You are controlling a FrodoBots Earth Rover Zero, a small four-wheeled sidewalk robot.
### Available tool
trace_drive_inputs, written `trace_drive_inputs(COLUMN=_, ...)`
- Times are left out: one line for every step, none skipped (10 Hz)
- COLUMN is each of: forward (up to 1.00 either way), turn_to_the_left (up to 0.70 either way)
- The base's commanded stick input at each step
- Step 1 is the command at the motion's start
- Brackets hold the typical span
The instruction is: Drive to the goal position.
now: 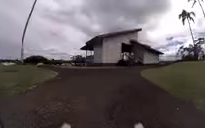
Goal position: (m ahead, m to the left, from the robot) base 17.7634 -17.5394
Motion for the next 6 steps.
trace_drive_inputs(forward=0.70, turn_to_the_left=-0.02)
trace_drive_inputs(forward=0.70, turn_to_the_left=0.00)
trace_drive_inputs(forward=0.70, turn_to_the_left=0.00)
trace_drive_inputs(forward=0.70, turn_to_the_left=0.00)
trace_drive_inputs(forward=0.70, turn_to_the_left=0.03)
trace_drive_inputs(forward=0.70, turn_to_the_left=0.03)
